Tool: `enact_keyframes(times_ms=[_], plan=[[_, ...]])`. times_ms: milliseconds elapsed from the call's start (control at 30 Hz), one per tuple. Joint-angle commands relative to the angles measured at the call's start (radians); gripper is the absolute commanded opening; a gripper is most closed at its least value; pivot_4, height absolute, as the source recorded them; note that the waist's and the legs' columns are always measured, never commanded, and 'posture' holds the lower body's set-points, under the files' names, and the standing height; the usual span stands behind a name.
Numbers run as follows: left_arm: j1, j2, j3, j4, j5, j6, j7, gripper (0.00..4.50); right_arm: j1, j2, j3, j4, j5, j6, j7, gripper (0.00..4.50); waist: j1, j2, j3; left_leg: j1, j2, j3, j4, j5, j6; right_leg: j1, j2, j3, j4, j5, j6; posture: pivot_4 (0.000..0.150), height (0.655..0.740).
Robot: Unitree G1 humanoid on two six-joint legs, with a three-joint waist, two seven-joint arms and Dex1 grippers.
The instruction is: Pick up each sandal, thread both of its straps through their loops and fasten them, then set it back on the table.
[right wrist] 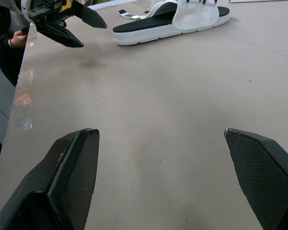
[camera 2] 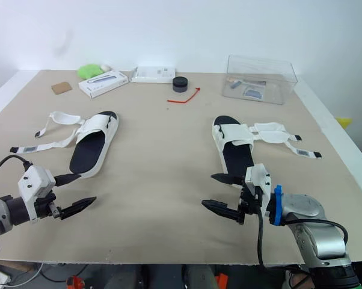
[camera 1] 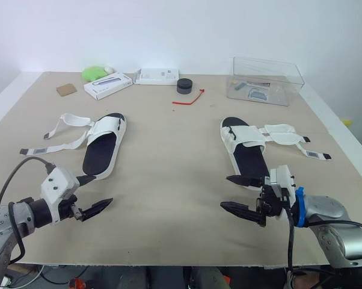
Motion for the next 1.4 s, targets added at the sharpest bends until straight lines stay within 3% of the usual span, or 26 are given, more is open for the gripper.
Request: enact_keyframes(times_ms=[33, 567, 833, 1100, 1400], plan=[[-0.011, 0.004, 0.016, -0.029, -0.014, -0.011, -0.01, 4.48, -0.015, -0.003, -0.04, 0.004, 0.009, -0.008, -0.012, 4.5, 0.0, 0.0, 0.0, 0.0, 0.0, 0.0, 0.0, 0.0, 0.0, 0.0, 0.0, 0.0, 0.0, 0.0, 0.0, 0.15, 0.74], [-0.109, -0.004, -0.092, -0.076, -0.053, 0.023, -0.028, 4.48, 0.012, 0.054, -0.104, -0.022, 0.057, 0.047, -0.14, 4.5, 0.003, 0.0, 0.0, 0.0, 0.0, 0.0, 0.0, 0.0, 0.0, 0.0, 0.001, 0.0, 0.0, 0.0, 0.0, 0.15, 0.74], [-0.234, -0.036, -0.303, -0.105, -0.023, -0.016, -0.094, 4.48, -0.077, 0.108, -0.185, 0.013, 0.099, 0.204, -0.396, 4.5, 0.002, 0.0, 0.0, 0.001, -0.001, 0.002, 0.0, 0.0, -0.001, 0.0, 0.001, 0.001, 0.0, 0.002, 0.002, 0.15, 0.74], [-0.381, -0.117, -0.432, -0.041, 0.019, -0.03, -0.104, 4.48, -0.187, 0.142, -0.087, 0.076, -0.032, 0.263, -0.542, 4.5, 0.002, 0.0, 0.0, 0.0, -0.002, 0.0, 0.0, 0.001, -0.001, 0.0, 0.003, 0.002, 0.0, 0.002, 0.0, 0.15, 0.74], [-0.354, -0.141, -0.445, -0.068, 0.039, -0.027, -0.078, 4.48, -0.319, 0.234, -0.057, 0.157, -0.124, 0.269, -0.669, 4.5, -0.008, 0.001, 0.0, -0.001, -0.001, 0.0, 0.0, 0.0, -0.001, 0.0, 0.002, 0.002, 0.0, 0.002, 0.0, 0.15, 0.74]])
